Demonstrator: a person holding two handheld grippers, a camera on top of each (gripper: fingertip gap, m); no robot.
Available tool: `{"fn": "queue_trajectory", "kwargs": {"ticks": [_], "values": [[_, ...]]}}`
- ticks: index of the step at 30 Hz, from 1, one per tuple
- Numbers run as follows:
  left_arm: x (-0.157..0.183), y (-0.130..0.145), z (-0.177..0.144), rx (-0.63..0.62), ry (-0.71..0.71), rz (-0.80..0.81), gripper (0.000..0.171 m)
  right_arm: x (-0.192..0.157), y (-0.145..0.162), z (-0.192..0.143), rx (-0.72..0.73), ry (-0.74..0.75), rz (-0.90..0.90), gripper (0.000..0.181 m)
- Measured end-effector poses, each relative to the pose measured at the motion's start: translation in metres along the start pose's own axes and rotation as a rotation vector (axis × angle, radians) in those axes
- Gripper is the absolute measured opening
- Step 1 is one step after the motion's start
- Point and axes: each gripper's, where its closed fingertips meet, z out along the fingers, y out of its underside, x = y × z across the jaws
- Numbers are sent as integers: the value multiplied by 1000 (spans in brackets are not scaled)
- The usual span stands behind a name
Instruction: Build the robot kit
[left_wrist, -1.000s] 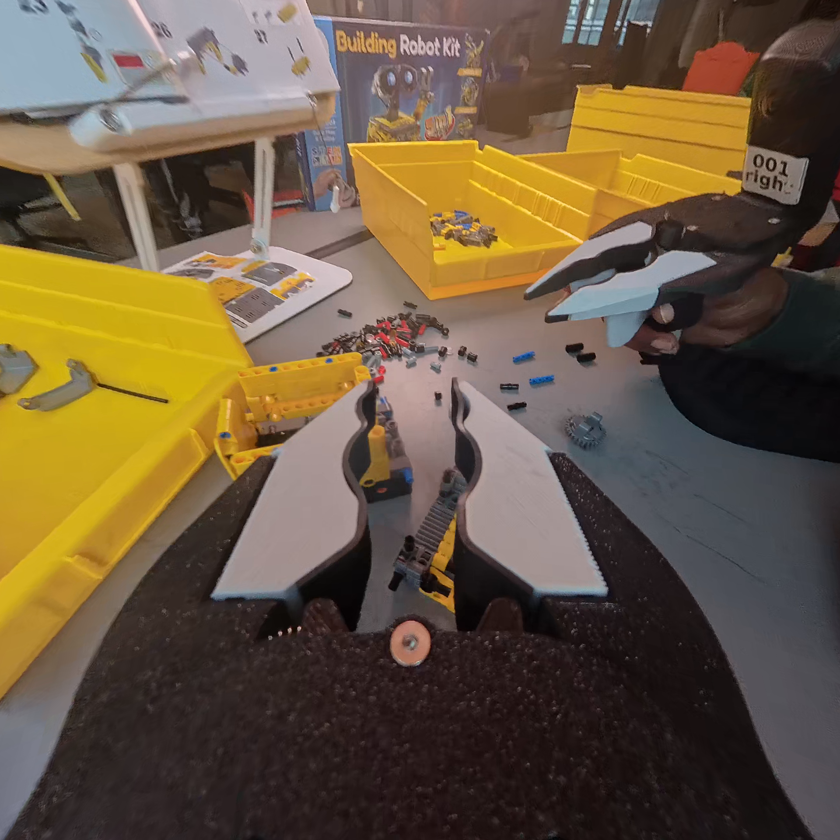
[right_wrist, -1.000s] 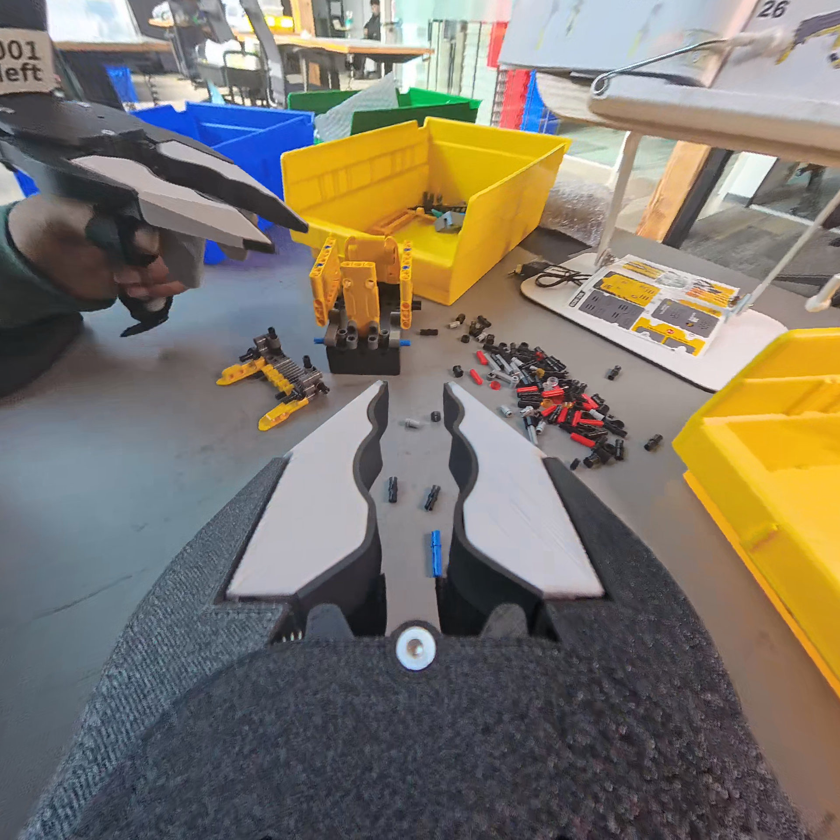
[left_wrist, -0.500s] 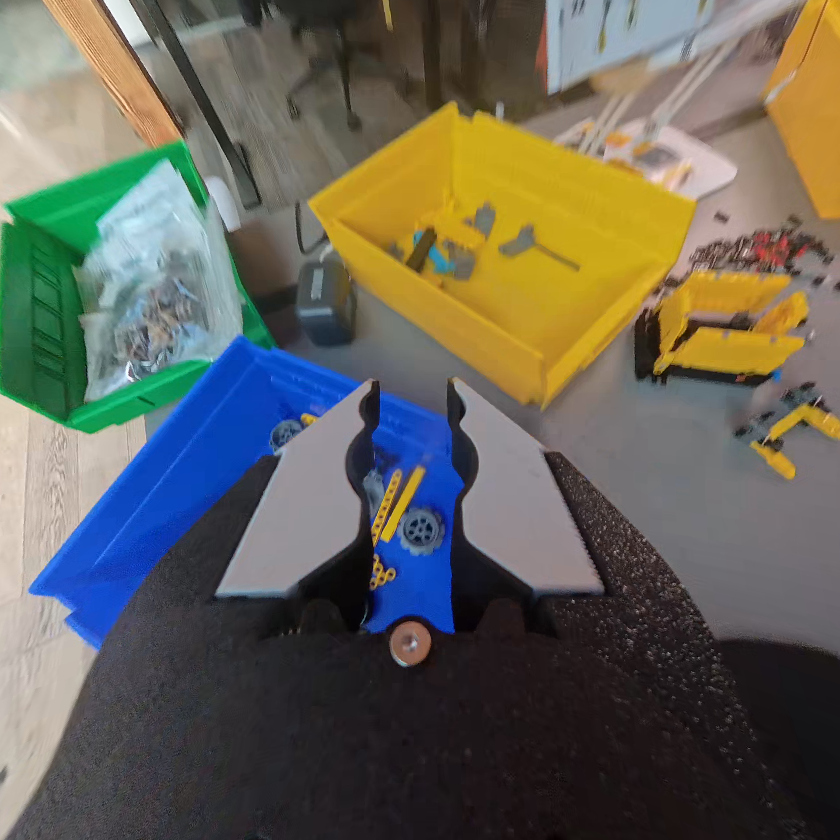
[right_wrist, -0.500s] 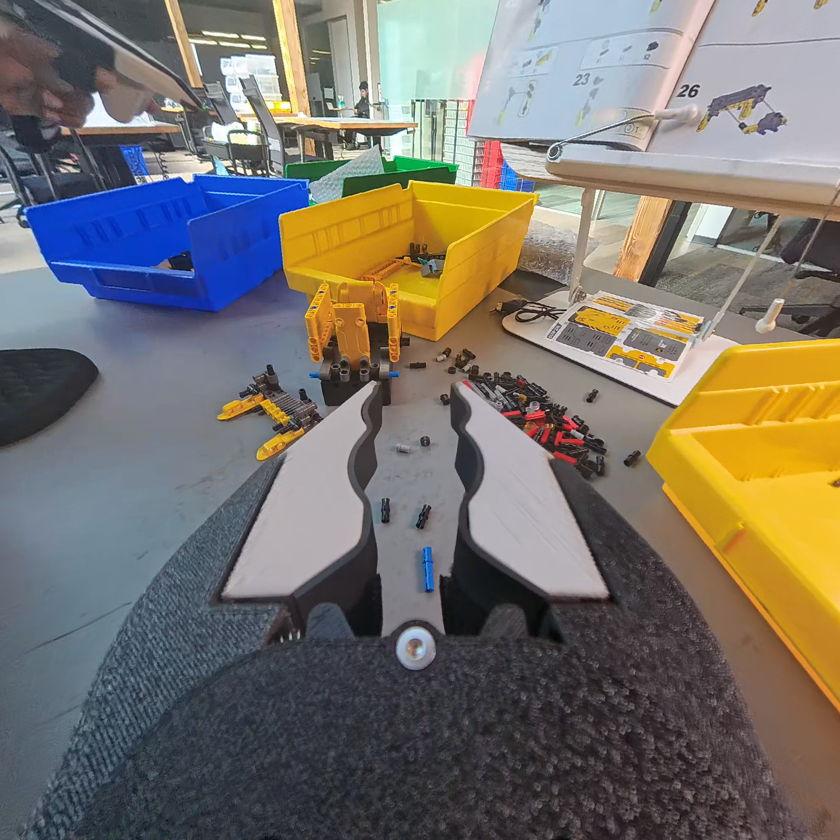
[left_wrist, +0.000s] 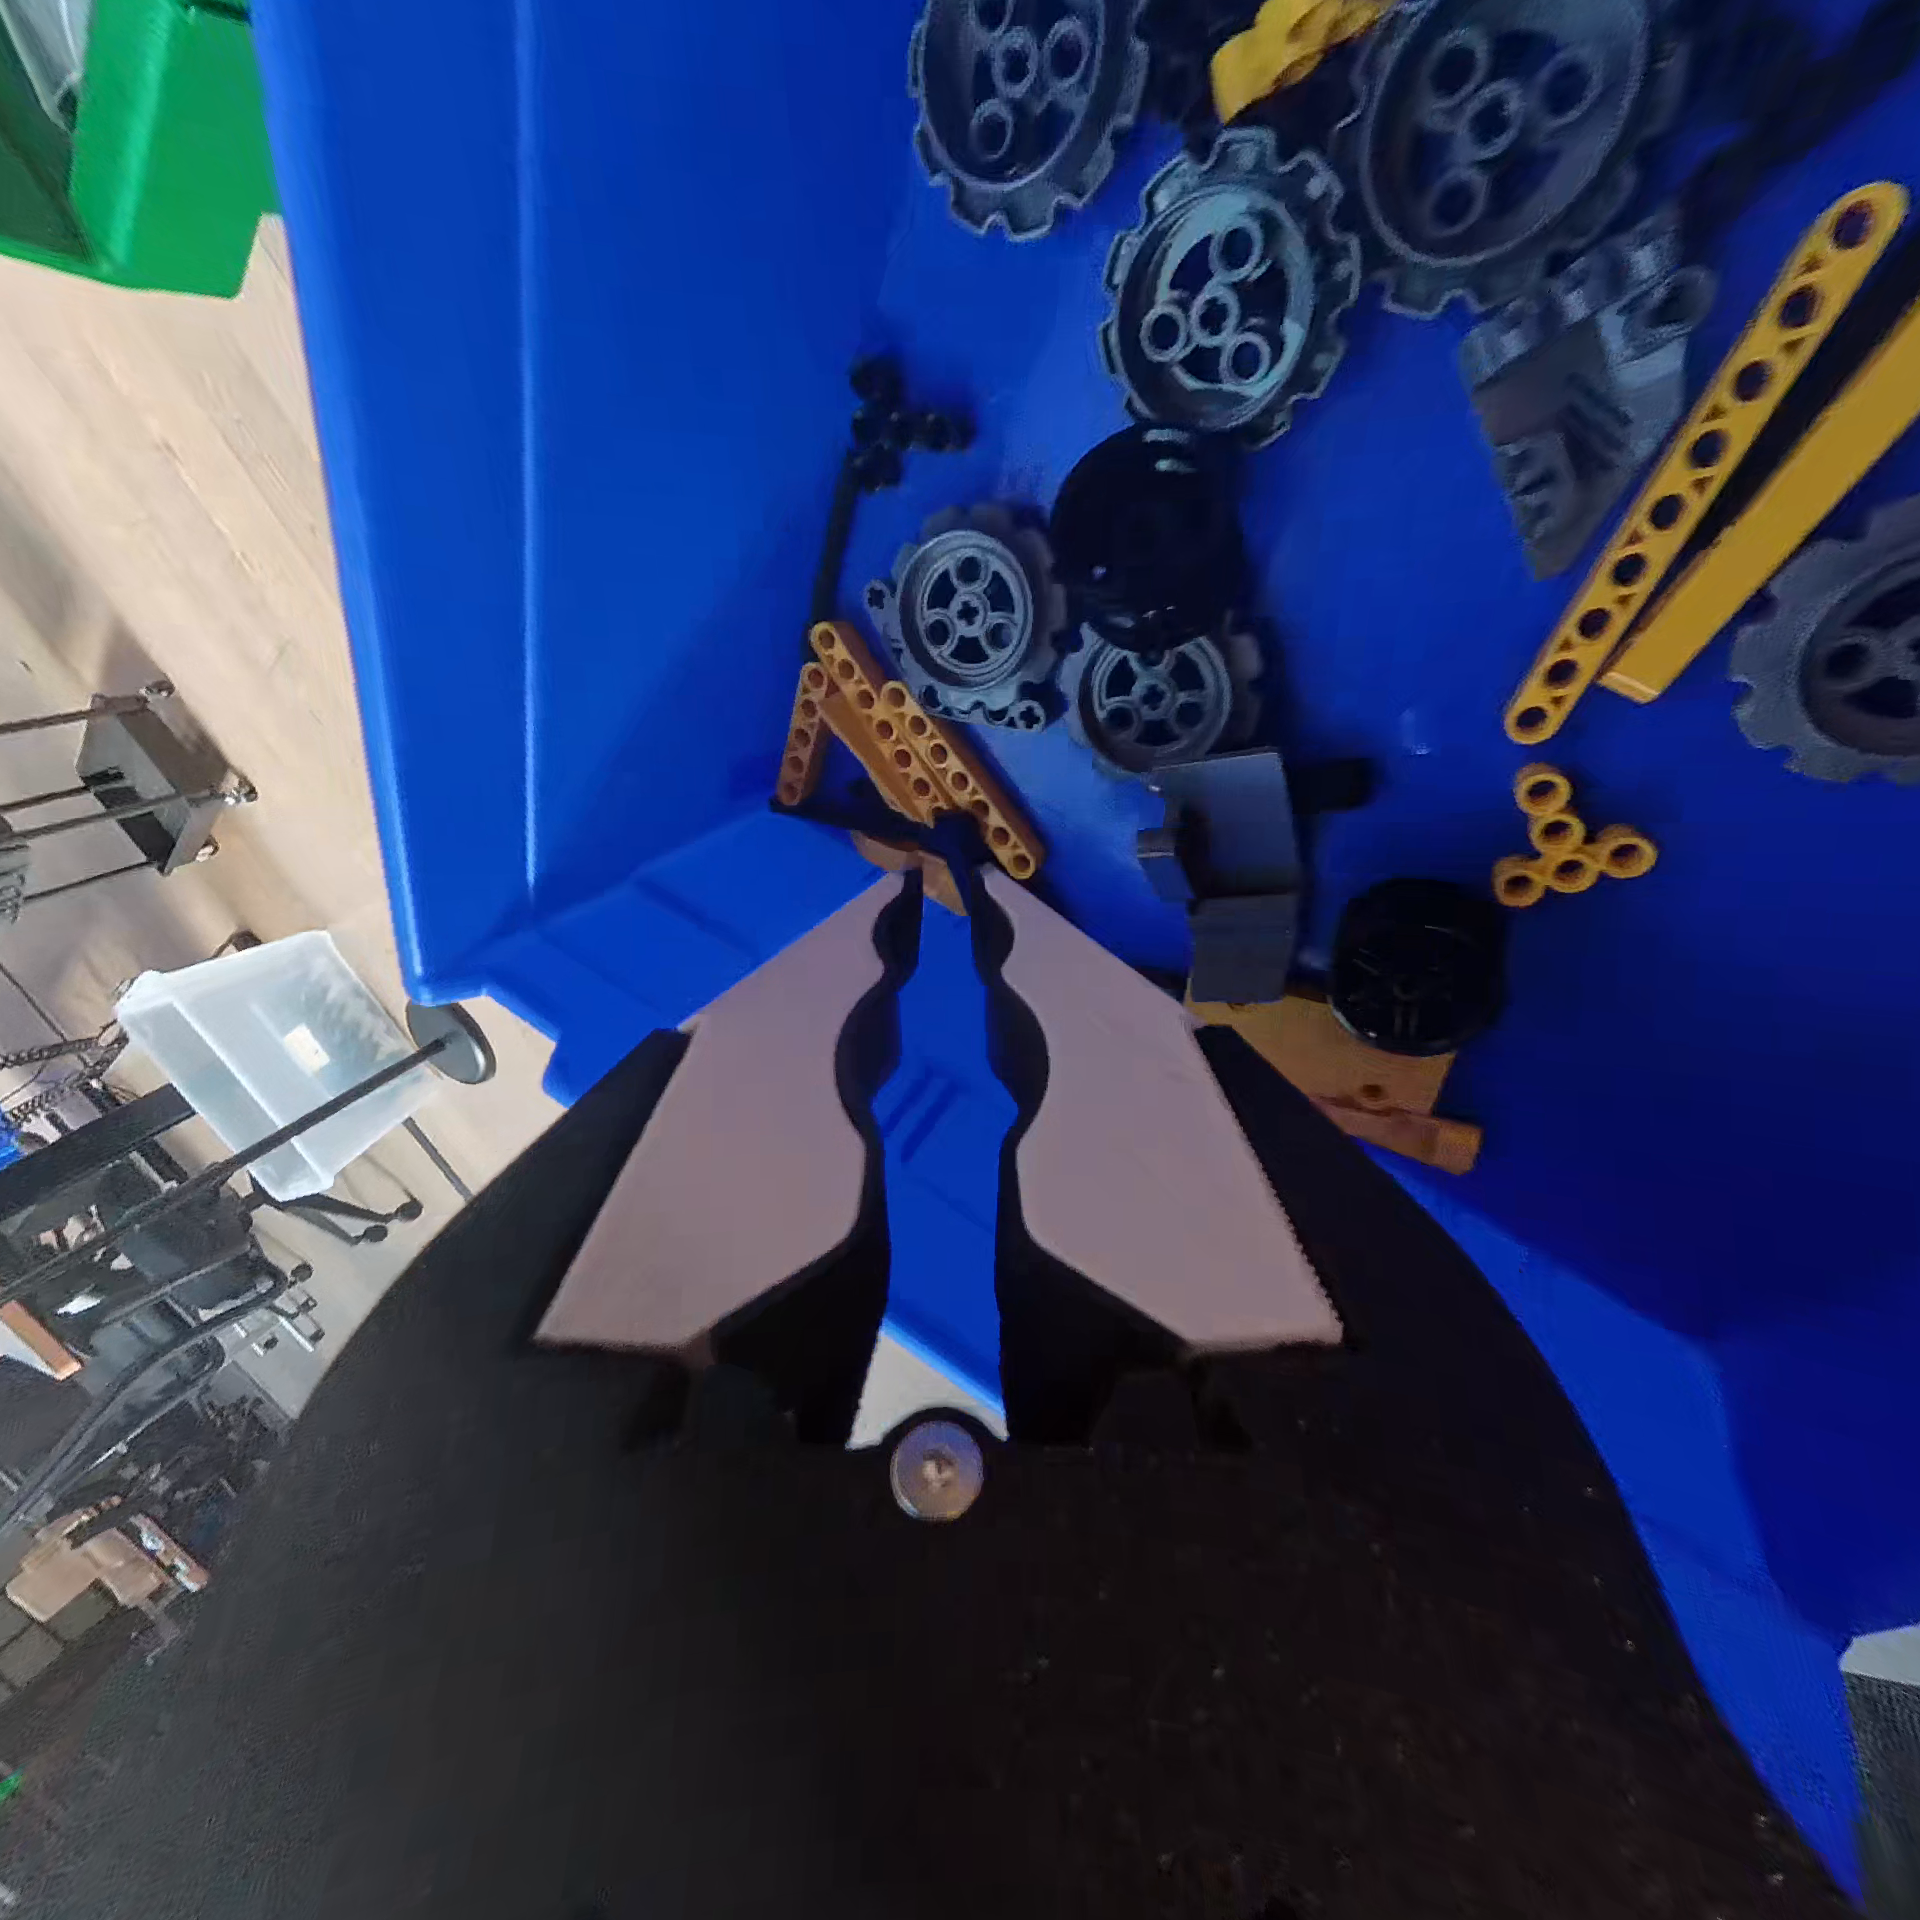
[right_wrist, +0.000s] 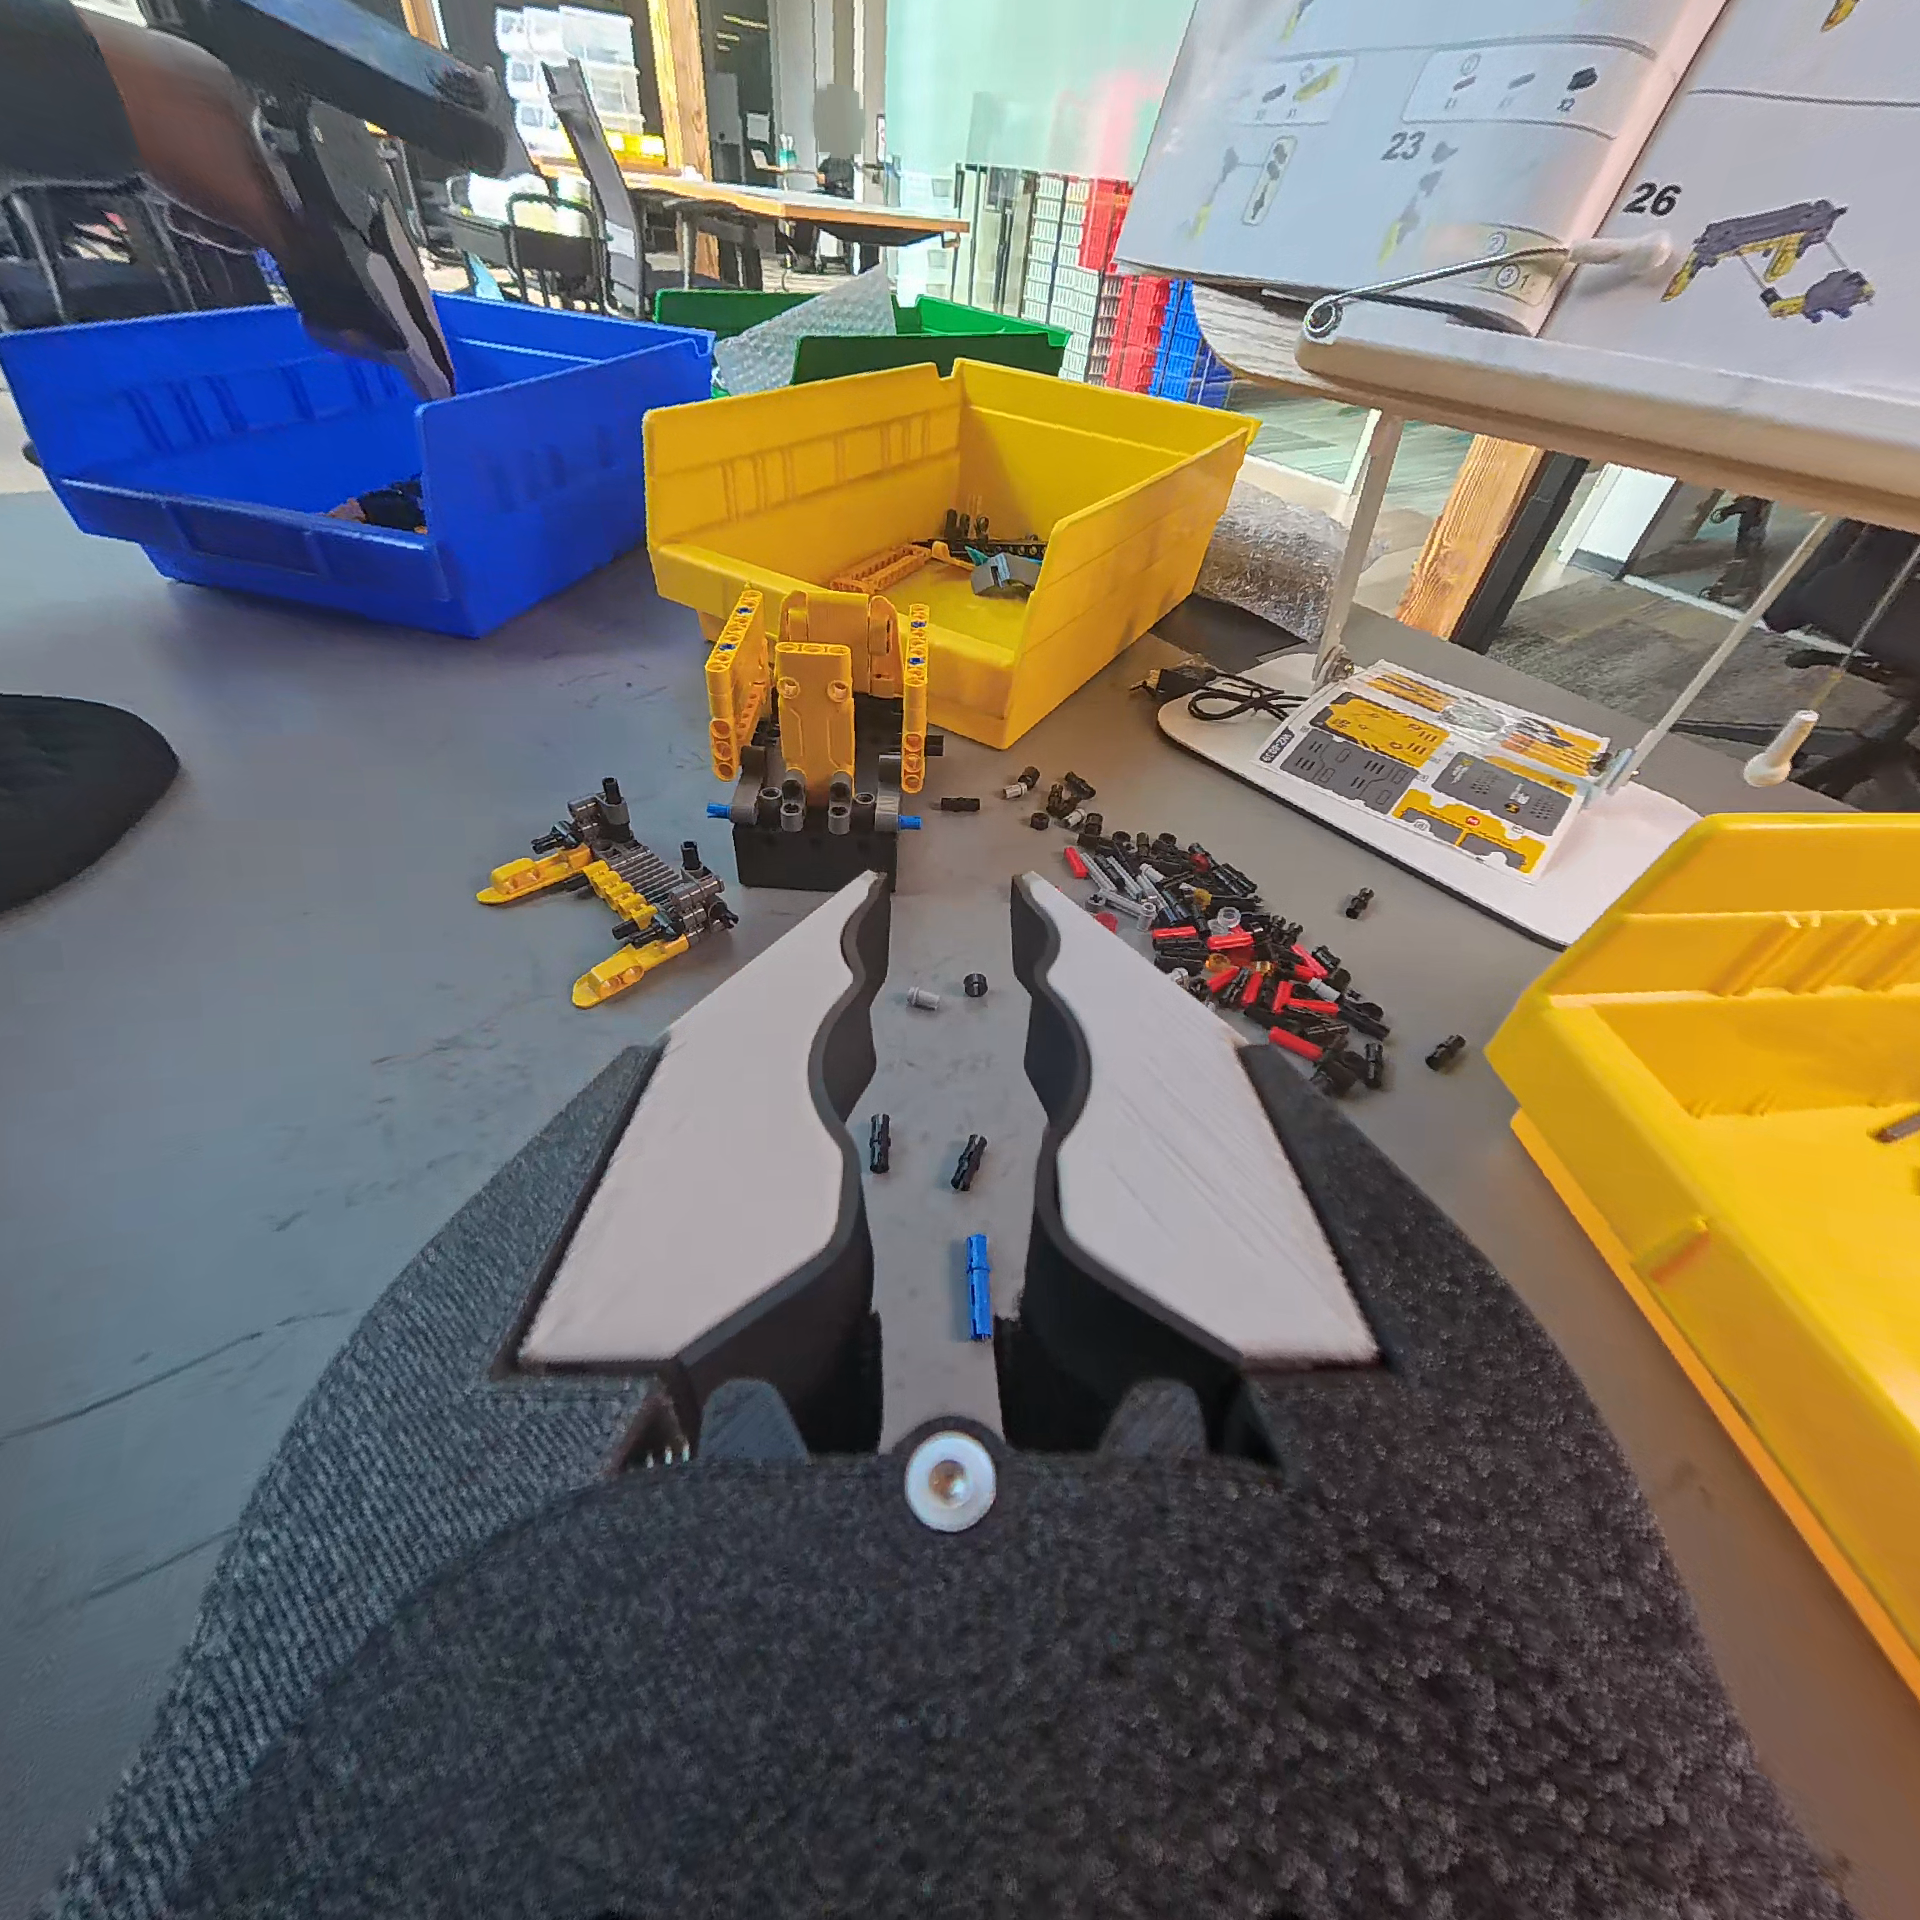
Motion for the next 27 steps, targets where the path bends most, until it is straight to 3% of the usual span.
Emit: {"fn": "queue_trajectory", "kwargs": {"ticks": [10,20,27], "values": [[-12,-3,29,-114,112,-54,10,1,3,2,-14,4,-1,22],[18,4,41,-236,282,-47,16,2,5,3,-22,9,-1,20],[26,2,38,-206,332,-65,13,0,6,3,-26,2,-6,20]]}}
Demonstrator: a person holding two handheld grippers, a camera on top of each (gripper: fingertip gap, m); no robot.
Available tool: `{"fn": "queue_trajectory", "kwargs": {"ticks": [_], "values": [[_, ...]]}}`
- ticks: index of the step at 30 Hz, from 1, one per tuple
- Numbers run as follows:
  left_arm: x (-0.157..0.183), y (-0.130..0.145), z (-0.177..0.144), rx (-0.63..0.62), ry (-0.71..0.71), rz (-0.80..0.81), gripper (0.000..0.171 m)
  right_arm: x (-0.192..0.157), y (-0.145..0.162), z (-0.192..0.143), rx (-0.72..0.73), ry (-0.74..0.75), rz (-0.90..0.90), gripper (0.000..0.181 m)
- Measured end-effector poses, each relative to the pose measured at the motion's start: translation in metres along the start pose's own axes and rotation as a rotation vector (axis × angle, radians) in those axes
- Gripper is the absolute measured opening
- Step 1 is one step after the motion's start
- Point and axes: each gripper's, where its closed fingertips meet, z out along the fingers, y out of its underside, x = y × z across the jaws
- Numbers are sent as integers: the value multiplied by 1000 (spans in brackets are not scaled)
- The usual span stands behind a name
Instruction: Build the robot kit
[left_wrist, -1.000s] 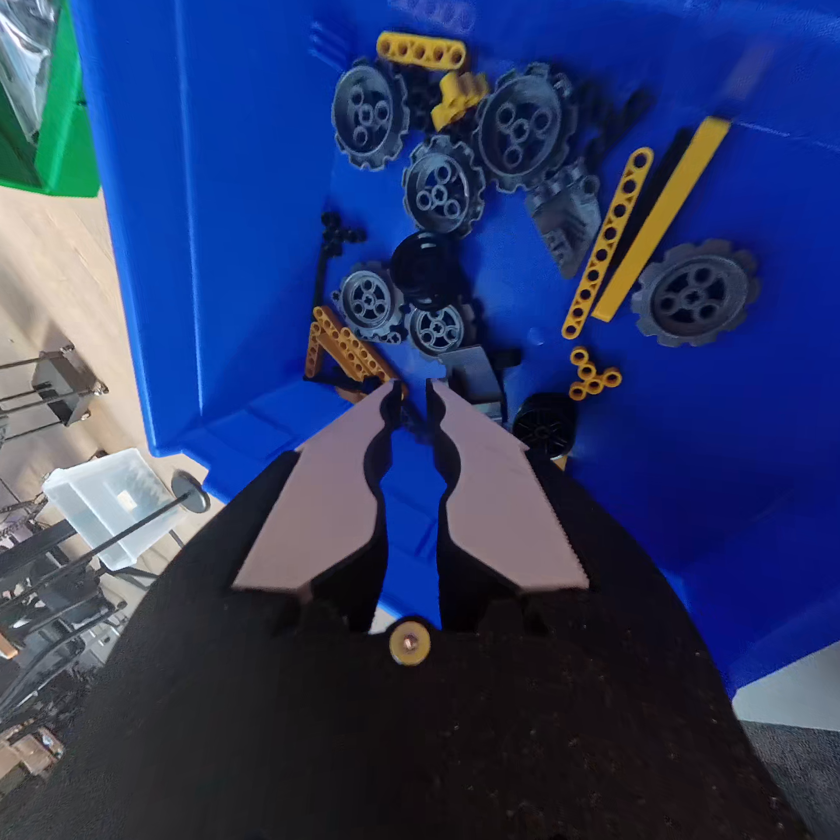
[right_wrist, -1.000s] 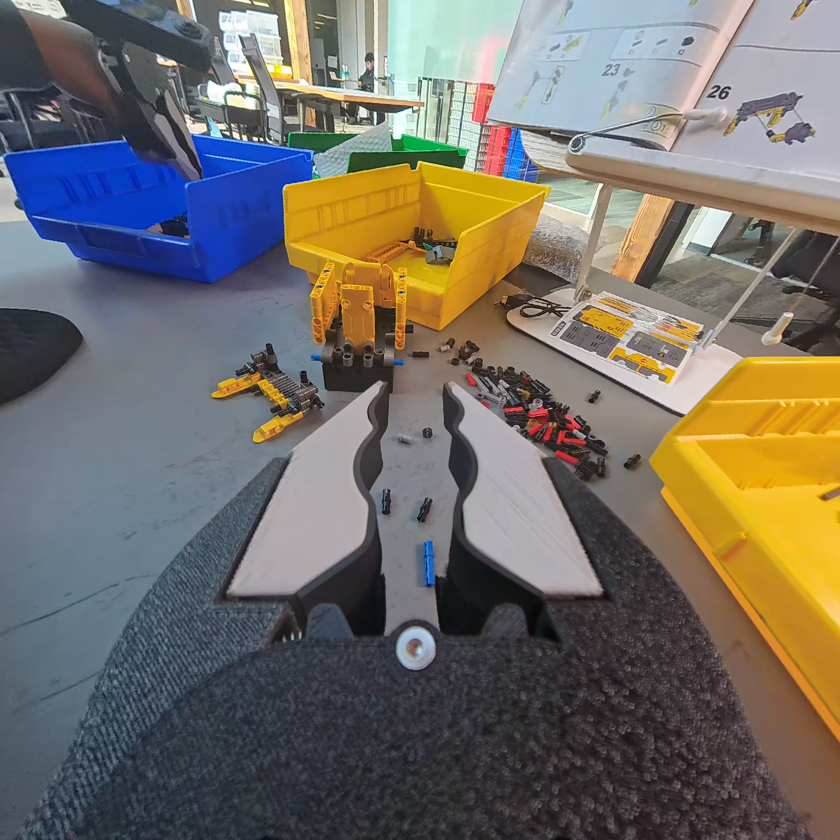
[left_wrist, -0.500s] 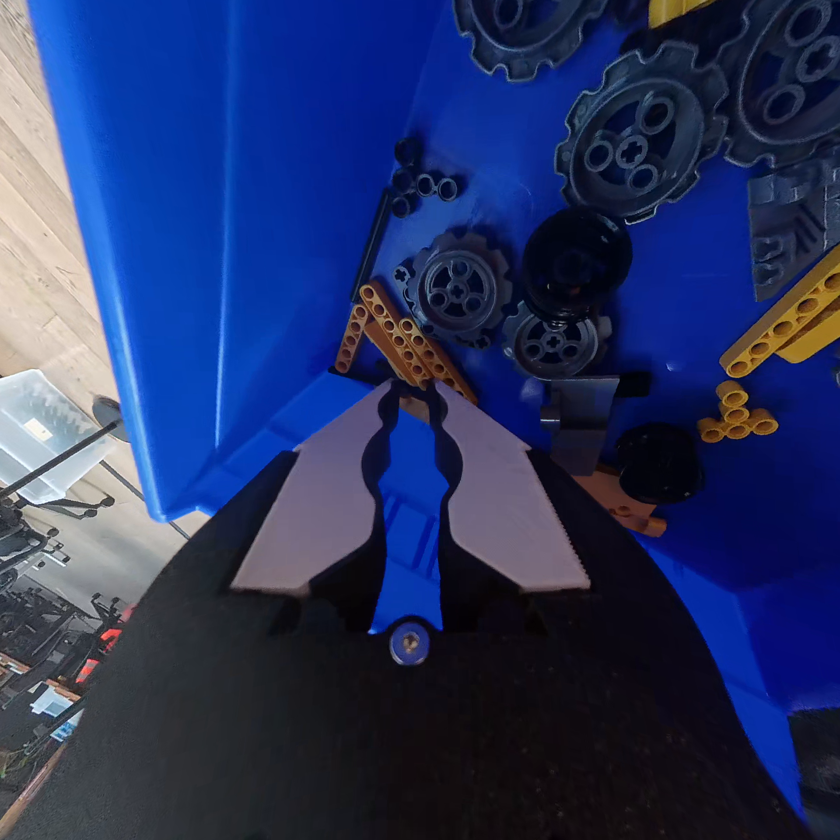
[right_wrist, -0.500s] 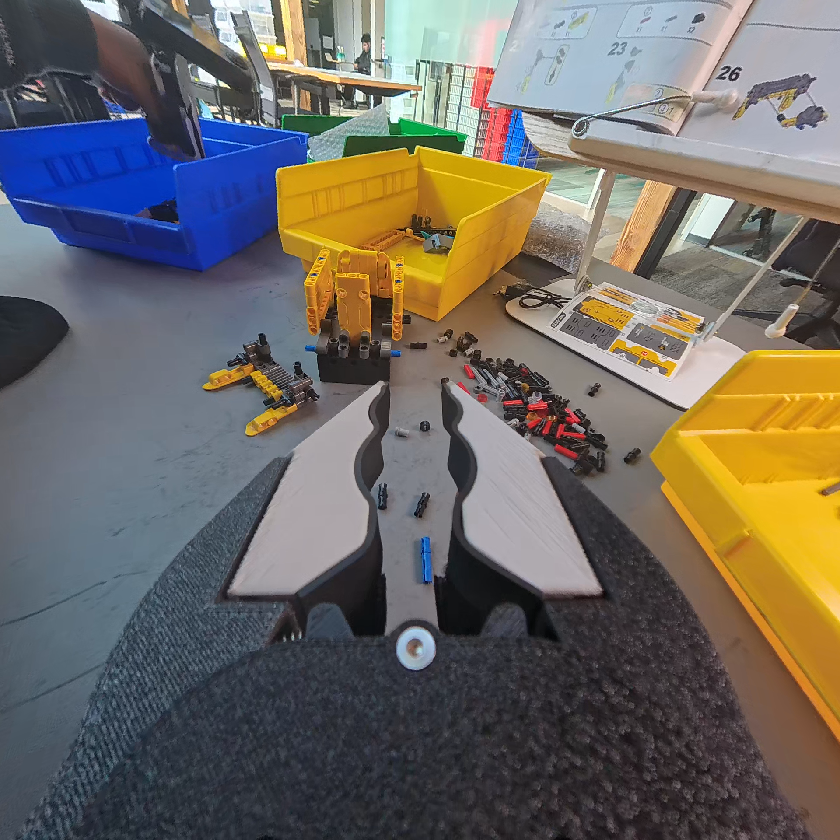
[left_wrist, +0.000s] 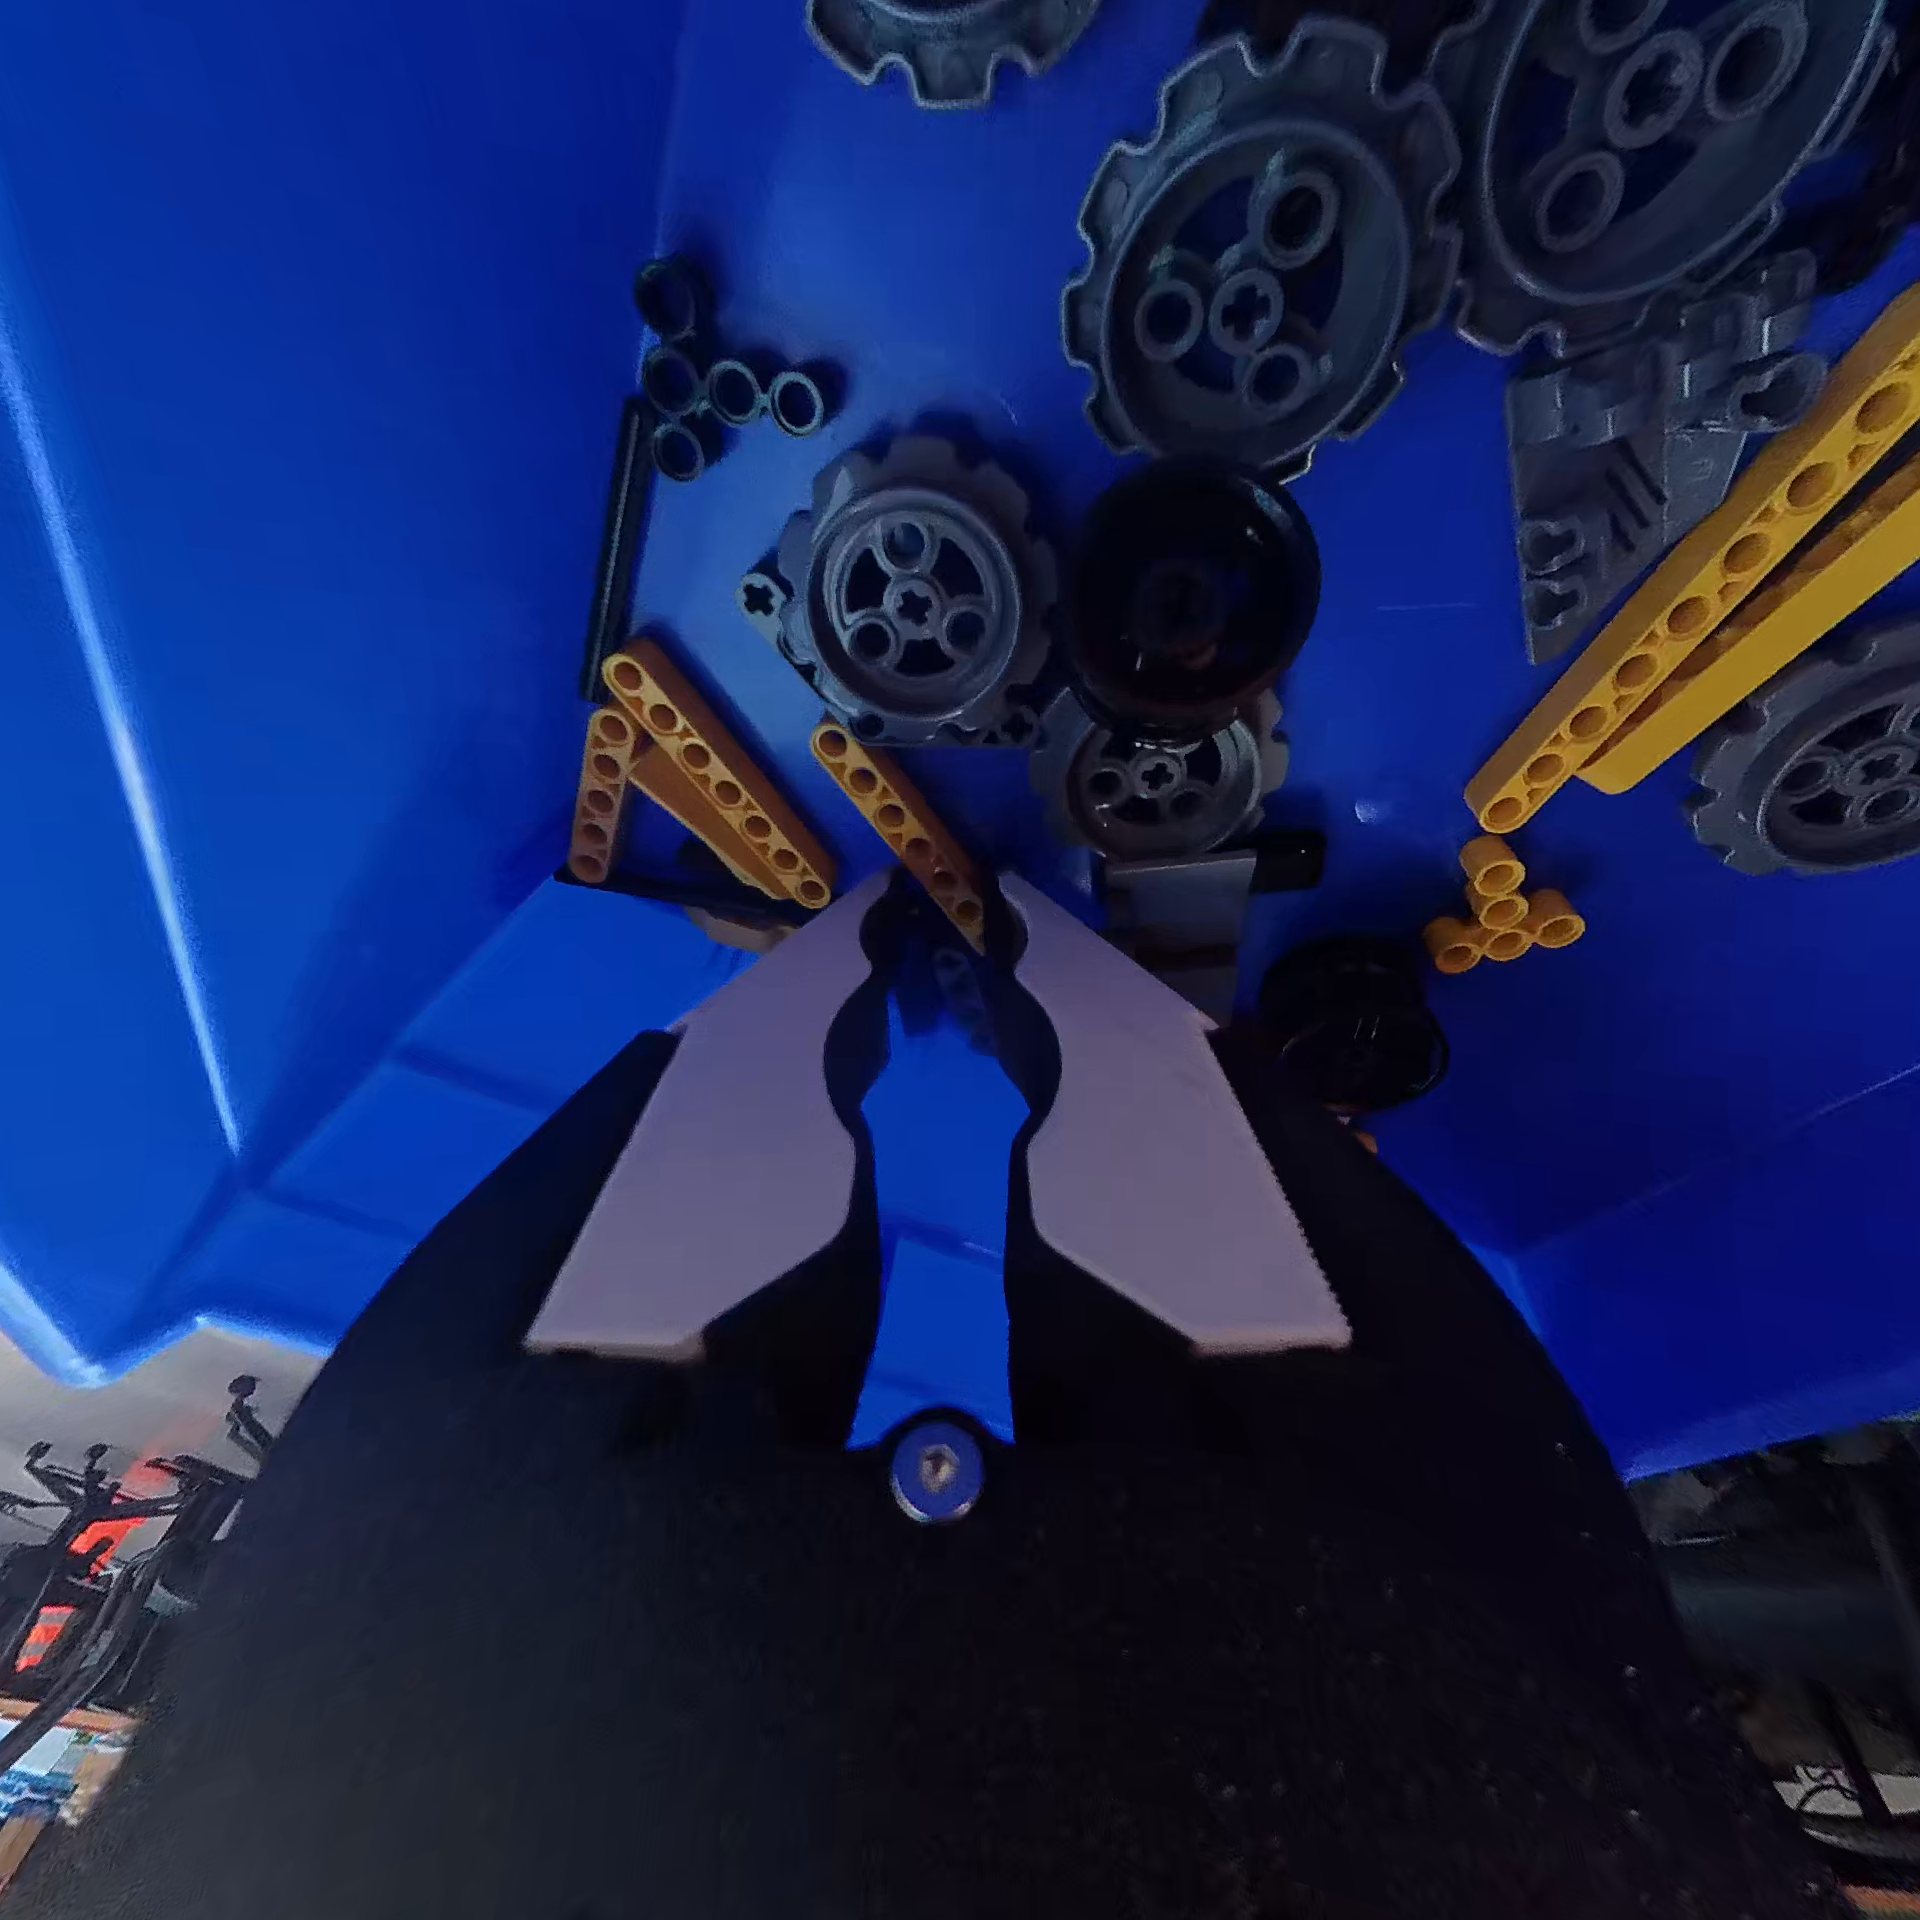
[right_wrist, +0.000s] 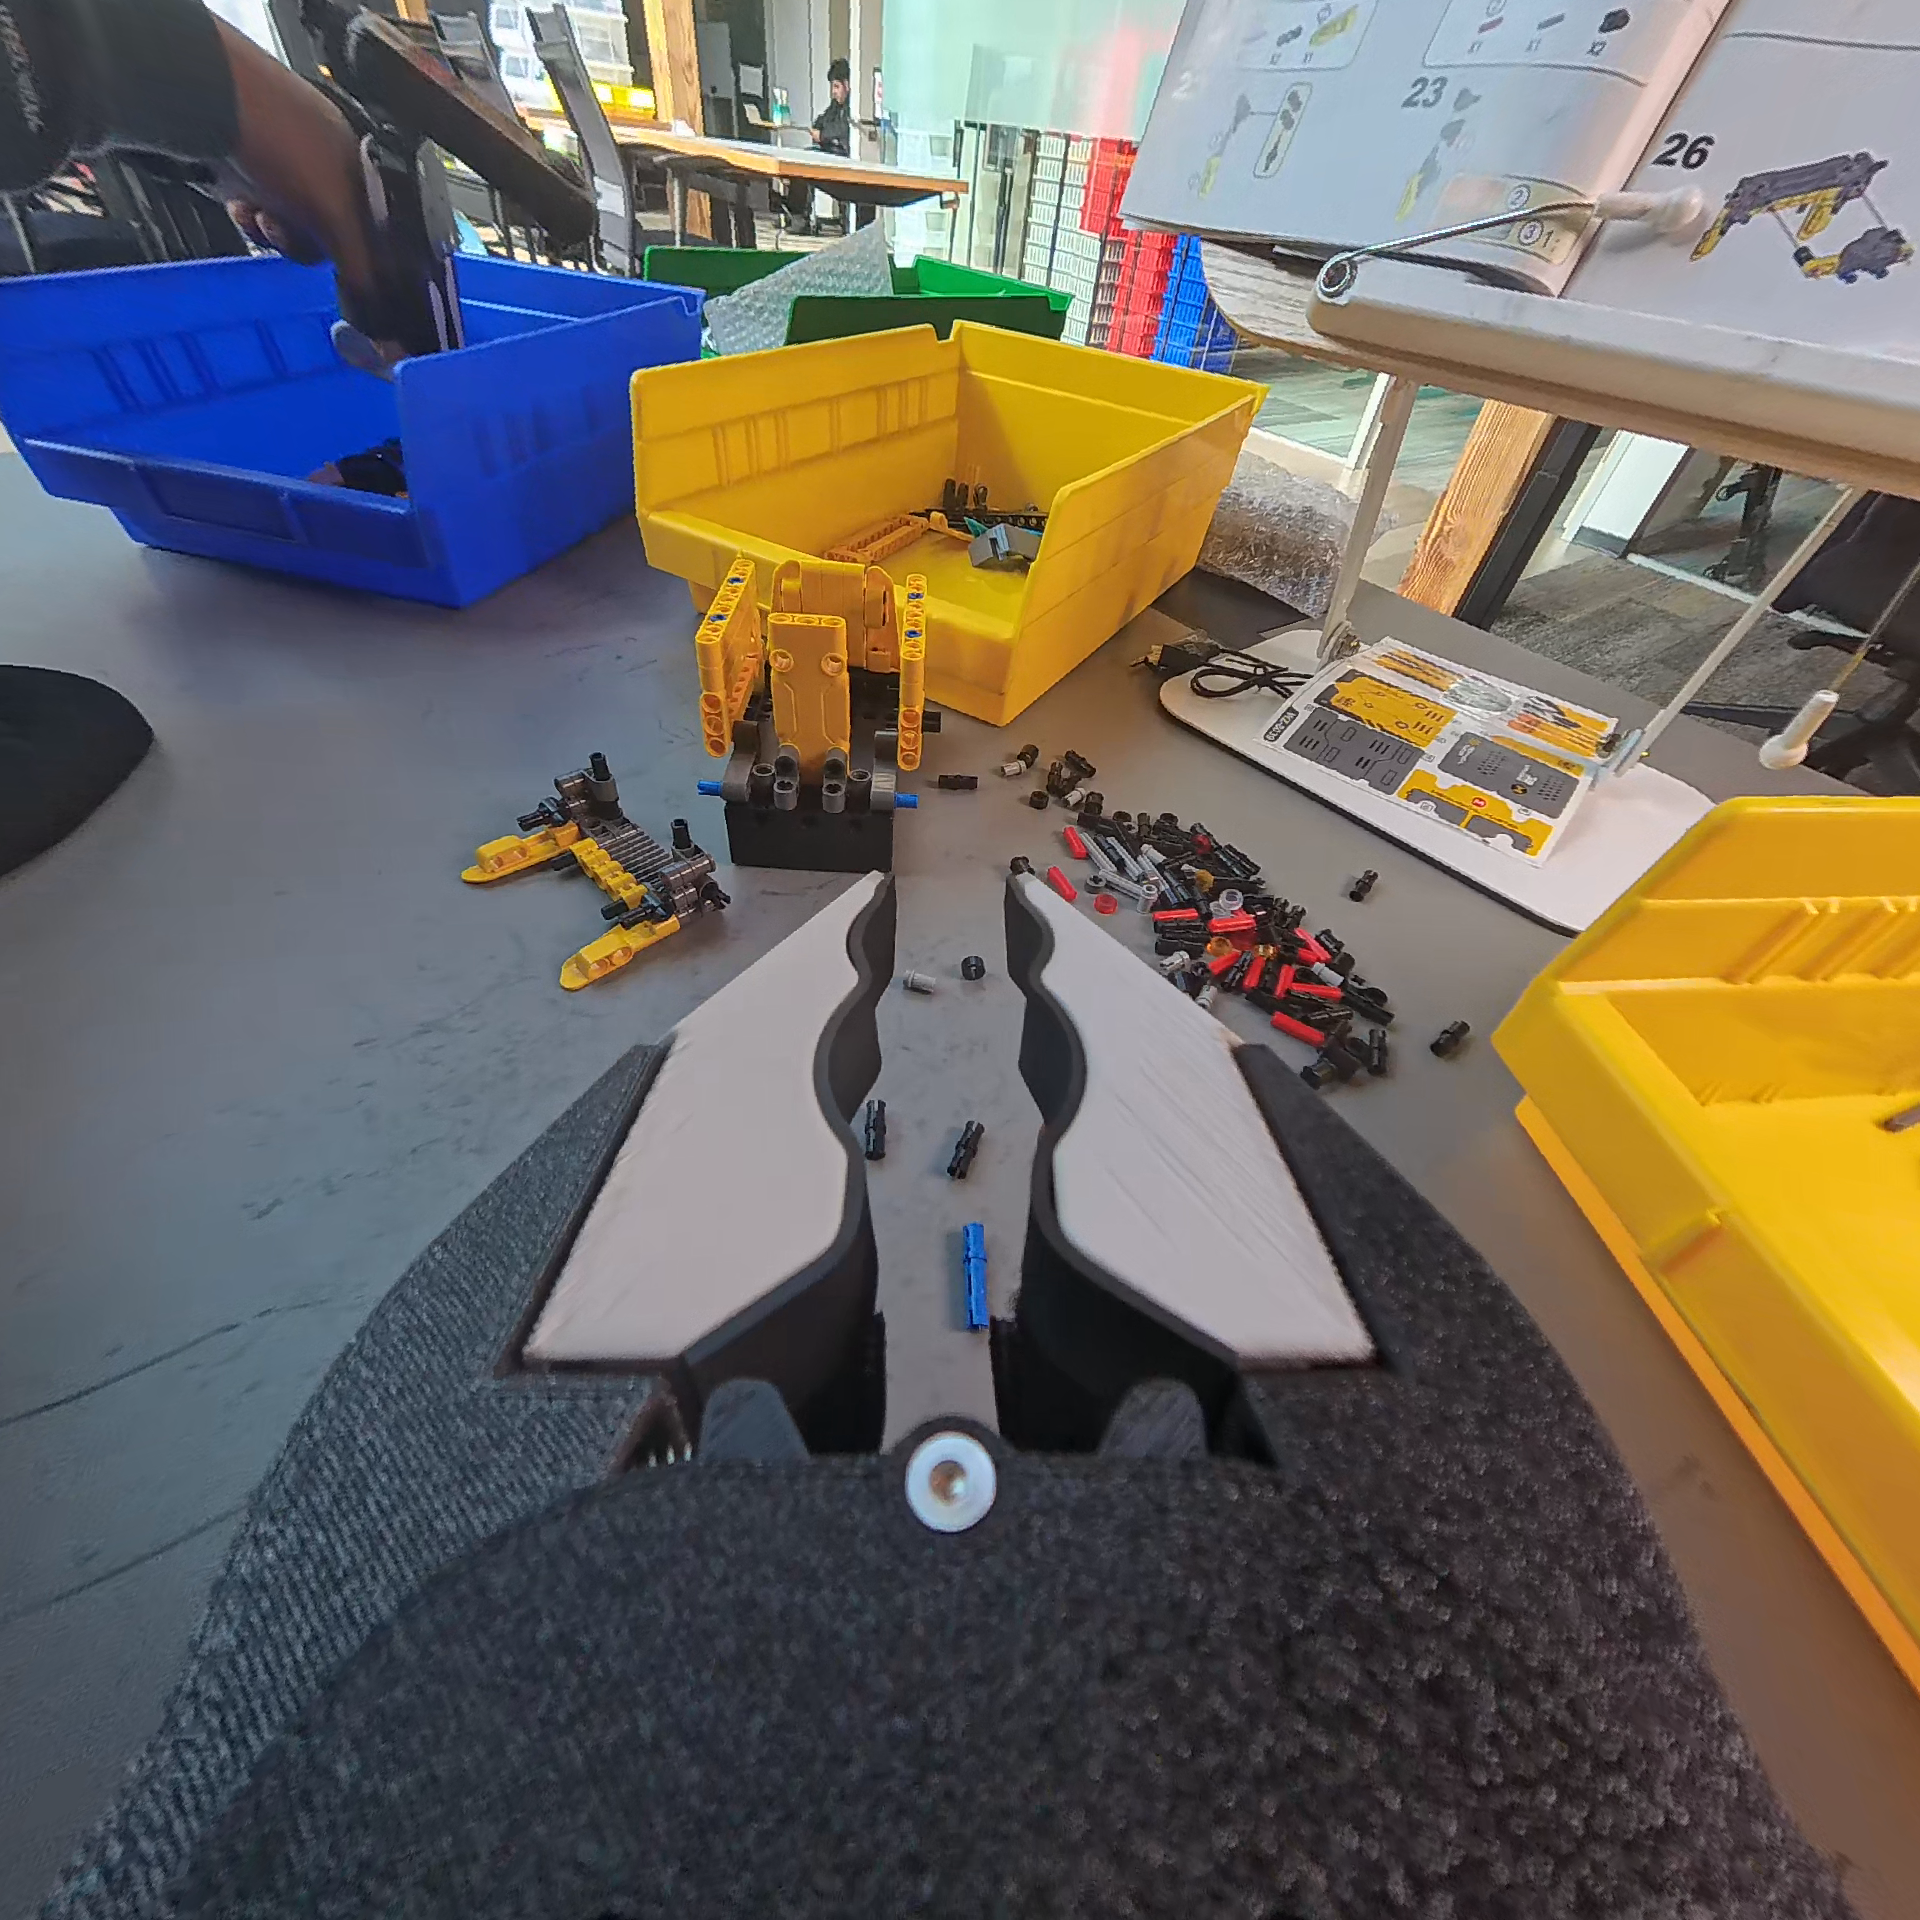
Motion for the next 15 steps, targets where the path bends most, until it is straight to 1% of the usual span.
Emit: {"fn": "queue_trajectory", "kwargs": {"ticks": [5,9,11,15], "values": [[0,-1,2,25,18,-37,13,-1,1,1,-5,-5,0,20],[-7,0,0,40,-39,-24,7,-1,1,1,-8,-2,-3,19],[-11,1,-7,73,-69,-22,6,-1,0,0,0,0,-8,19],[-16,3,-38,173,-114,-27,7,3,-4,-3,27,15,4,20]]}}
